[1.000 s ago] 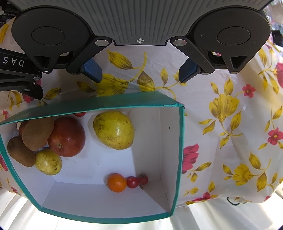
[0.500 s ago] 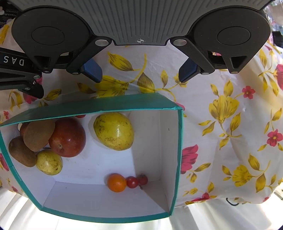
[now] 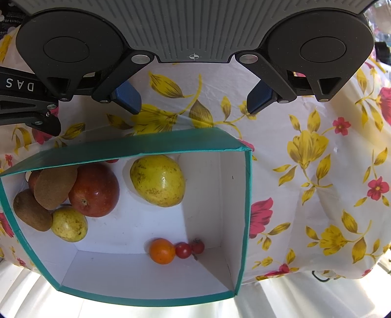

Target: Organize fruits

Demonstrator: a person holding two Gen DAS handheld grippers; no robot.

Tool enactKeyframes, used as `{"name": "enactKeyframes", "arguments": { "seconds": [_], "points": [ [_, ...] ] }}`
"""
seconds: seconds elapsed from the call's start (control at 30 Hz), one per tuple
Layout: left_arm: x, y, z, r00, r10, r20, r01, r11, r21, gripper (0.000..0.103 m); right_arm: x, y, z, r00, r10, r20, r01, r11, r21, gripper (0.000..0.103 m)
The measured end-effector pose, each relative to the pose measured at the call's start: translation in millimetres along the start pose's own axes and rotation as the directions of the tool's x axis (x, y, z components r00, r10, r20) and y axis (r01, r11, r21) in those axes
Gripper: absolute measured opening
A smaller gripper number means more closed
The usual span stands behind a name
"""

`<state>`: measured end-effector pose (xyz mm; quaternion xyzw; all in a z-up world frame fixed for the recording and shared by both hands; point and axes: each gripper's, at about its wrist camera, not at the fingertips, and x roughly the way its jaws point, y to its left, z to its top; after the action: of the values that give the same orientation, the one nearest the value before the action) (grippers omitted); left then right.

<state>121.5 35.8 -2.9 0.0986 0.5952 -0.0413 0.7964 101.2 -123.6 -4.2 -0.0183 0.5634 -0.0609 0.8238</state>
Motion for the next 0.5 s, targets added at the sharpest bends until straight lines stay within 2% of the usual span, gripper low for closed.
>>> {"name": "enactKeyframes", "arguments": {
  "seconds": [0.5],
  "points": [
    [0.6, -0.1, -0.7, 1.0, -0.002, -0.004, 0.002, 1.0, 0.011, 0.097, -1.6, 1.5, -0.3, 1.0, -0.009, 0.001, 0.009, 1.0, -0.002, 0.103]
  ]
}}
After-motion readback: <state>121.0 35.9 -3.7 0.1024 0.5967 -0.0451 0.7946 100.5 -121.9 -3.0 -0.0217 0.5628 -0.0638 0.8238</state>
